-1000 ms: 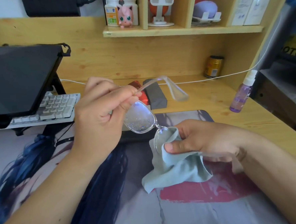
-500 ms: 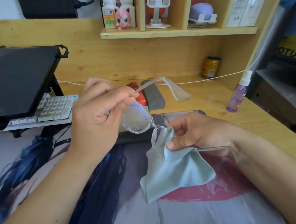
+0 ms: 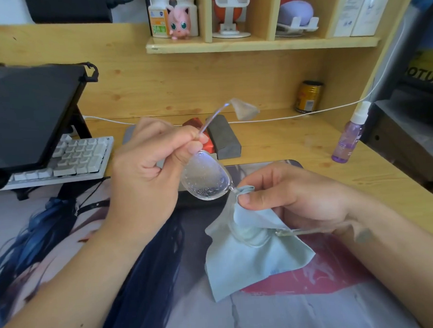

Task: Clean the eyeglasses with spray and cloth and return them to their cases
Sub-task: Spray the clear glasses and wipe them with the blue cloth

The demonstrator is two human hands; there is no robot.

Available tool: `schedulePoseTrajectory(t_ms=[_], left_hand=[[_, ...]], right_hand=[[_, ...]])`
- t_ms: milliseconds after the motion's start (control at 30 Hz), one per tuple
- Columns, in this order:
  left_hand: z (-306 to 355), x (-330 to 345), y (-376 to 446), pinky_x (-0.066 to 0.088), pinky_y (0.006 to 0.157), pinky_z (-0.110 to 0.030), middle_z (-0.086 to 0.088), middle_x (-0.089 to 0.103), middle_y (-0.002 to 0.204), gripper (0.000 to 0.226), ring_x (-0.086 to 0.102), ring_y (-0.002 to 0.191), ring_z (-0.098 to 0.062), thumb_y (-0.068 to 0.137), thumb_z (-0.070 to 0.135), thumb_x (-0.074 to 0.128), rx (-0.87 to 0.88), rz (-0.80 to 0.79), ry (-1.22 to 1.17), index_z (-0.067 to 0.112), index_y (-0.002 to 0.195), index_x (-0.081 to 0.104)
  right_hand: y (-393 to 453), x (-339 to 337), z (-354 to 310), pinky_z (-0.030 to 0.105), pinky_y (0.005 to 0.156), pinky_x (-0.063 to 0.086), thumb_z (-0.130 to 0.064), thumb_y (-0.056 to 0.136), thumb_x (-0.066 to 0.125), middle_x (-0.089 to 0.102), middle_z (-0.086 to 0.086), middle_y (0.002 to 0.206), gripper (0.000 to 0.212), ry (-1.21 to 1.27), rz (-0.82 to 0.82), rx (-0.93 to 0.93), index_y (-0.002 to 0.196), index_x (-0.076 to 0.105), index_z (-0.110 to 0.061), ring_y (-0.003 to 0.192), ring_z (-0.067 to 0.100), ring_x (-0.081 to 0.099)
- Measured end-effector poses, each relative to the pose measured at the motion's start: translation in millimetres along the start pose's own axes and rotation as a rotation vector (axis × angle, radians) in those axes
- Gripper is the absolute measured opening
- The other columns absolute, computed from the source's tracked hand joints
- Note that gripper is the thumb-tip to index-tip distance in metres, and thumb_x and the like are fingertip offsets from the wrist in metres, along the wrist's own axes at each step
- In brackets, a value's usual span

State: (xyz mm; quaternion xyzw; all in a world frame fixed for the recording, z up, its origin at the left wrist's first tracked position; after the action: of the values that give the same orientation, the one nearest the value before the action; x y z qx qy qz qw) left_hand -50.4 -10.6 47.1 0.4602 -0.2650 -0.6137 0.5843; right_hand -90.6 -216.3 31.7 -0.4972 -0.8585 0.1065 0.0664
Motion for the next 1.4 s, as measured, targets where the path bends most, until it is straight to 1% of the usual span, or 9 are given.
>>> schedulePoseTrajectory(t_ms=[133,233,400,500,633,867,1033,1267,1400], left_hand=[[0,3,-2,0.047,0.081,-0.034,-0.003,0.068,0.091,0.015,0.057,0.089,-0.027,0.099,0.016,0.062,0.008,-0.016,-0.025,0.024,0.099,0.074],[1,5,-1,0.043,0.081,-0.023,0.002,0.066,0.087,0.015,0.054,0.087,-0.017,0.097,0.01,0.064,0.014,-0.033,0.017,0.021,0.099,0.074],[0,0,1,0.044,0.082,-0.026,-0.003,0.066,0.084,0.011,0.055,0.089,-0.022,0.096,0.01,0.064,0.015,-0.037,0.084,0.019,0.101,0.07],[-1,-4,2,0.047,0.082,-0.032,-0.013,0.067,0.083,0.011,0.056,0.089,-0.033,0.097,0.01,0.064,0.021,0.0,0.113,0.018,0.104,0.069],[0,-6,4,0.046,0.083,-0.028,-0.011,0.066,0.083,0.013,0.056,0.088,-0.03,0.097,0.007,0.064,0.034,0.024,0.137,0.016,0.106,0.069],[3,-5,3,0.043,0.082,-0.024,-0.009,0.066,0.081,0.012,0.054,0.085,-0.031,0.097,0.006,0.064,0.067,0.017,0.177,0.012,0.104,0.072],[1,3,2,0.042,0.08,-0.028,0.011,0.062,0.087,0.013,0.052,0.082,-0.03,0.097,0.007,0.064,0.11,-0.039,0.168,0.004,0.098,0.076],[-6,2,2,0.045,0.083,-0.029,0.007,0.067,0.087,0.014,0.055,0.087,-0.025,0.096,0.011,0.065,-0.025,-0.075,0.042,0.024,0.099,0.069],[-10,0,2,0.046,0.084,-0.027,0.007,0.069,0.089,0.012,0.057,0.092,-0.021,0.097,0.015,0.065,-0.101,-0.076,0.004,0.026,0.098,0.07]], right_hand=[[0,2,3,0.036,0.073,0.051,-0.01,0.086,0.066,0.067,0.018,0.089,0.016,0.047,-0.016,-0.025,0.096,0.07,0.002,0.073,0.025,0.067],[3,6,6,0.029,0.065,0.053,-0.004,0.083,0.067,0.069,0.017,0.084,0.018,0.05,-0.04,-0.035,0.097,0.067,0.007,0.067,0.02,0.068],[5,12,5,0.035,0.076,0.055,-0.002,0.083,0.067,0.069,0.015,0.094,0.02,0.113,-0.068,-0.011,0.102,0.069,-0.006,0.078,0.024,0.068],[4,13,2,0.031,0.07,0.057,-0.003,0.088,0.062,0.071,0.01,0.087,0.014,0.177,-0.026,0.006,0.092,0.073,-0.012,0.073,0.02,0.07],[1,13,-5,0.027,0.065,0.057,-0.011,0.085,0.059,0.072,0.006,0.077,0.019,0.259,0.076,-0.021,0.078,0.077,-0.015,0.067,0.016,0.07],[2,15,0,0.033,0.069,0.057,-0.005,0.086,0.066,0.072,0.008,0.084,0.014,0.223,-0.022,0.057,0.091,0.074,-0.016,0.071,0.02,0.07],[1,18,4,0.033,0.071,0.058,0.011,0.087,0.061,0.071,0.007,0.089,0.03,0.12,-0.113,0.066,0.095,0.07,-0.017,0.076,0.021,0.07],[-5,23,4,0.037,0.088,0.056,0.013,0.082,0.062,0.072,0.004,0.11,0.046,-0.141,-0.183,0.026,0.11,0.066,-0.023,0.1,0.022,0.069],[-7,17,1,0.063,0.104,0.042,0.012,0.083,0.062,0.064,0.021,0.124,0.052,-0.115,-0.214,0.062,0.131,0.055,-0.005,0.115,0.038,0.062]])
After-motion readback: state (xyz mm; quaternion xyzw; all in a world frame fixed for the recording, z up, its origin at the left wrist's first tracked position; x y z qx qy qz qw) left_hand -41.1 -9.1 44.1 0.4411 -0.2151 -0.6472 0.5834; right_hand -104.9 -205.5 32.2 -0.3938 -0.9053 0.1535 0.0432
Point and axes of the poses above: each hand's wrist, its own y-axis towards the middle knuckle, its own x-axis out of the palm, z = x × y, the point moved 2 cm from there along y, towards the middle knuckle
